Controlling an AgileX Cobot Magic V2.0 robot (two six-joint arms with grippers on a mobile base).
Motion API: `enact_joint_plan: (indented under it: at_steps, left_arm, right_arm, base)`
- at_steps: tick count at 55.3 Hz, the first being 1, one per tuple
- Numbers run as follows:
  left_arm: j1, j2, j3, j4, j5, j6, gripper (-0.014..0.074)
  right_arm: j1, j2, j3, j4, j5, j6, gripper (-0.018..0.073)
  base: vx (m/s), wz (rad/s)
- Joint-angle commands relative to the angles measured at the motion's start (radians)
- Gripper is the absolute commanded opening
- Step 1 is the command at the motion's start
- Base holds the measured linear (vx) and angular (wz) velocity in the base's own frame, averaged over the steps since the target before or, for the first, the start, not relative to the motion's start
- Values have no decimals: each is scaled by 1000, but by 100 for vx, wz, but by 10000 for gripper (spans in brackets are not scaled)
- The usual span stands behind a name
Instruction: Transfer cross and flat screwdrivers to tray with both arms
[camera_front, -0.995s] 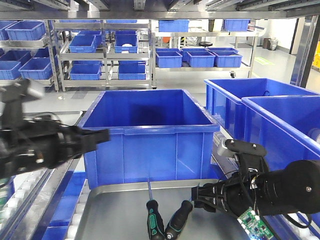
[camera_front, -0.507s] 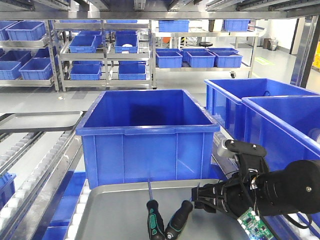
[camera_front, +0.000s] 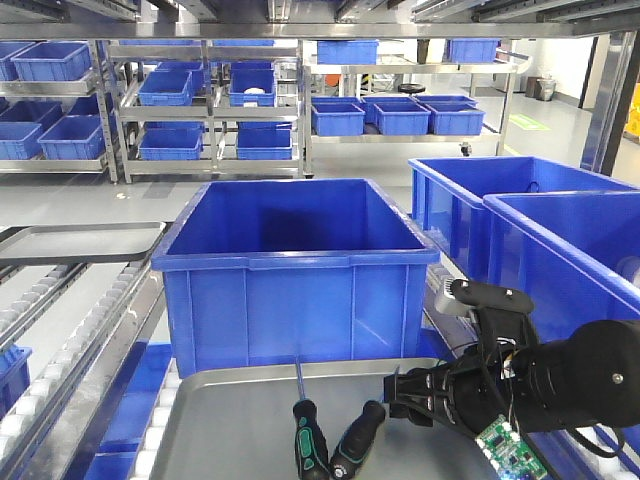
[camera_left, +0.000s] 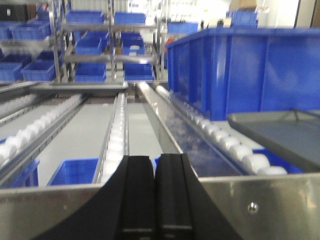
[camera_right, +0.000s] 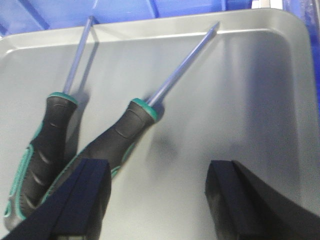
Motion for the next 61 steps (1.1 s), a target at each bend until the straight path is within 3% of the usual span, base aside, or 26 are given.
enact_joint_plan:
  at_steps: [1, 36, 46, 52, 61]
  left_arm:
    - [3, -13, -23, -1, -58, -10, -6]
    - [3, -13, -23, -1, -57, -10, -6]
    - [3, -13, -23, -1, -57, -10, -6]
    - [3, -13, -23, -1, -57, -10, -6]
    - [3, -13, -23, -1, -57, -10, -6]
  right_arm:
    - [-3, -35, -31, 5, -52, -13, 477]
    - [-14, -73, -8, 0, -87, -13, 477]
    - [-14, -300, 216, -5, -274, -42, 471]
    - [-22, -521, 400, -69, -401, -116, 431]
    - [-145, -863, 632, -156, -451, -158, 291]
  base:
    - [0, 0]
    - [0, 0]
    - [0, 0]
    - [0, 0]
    - [0, 0]
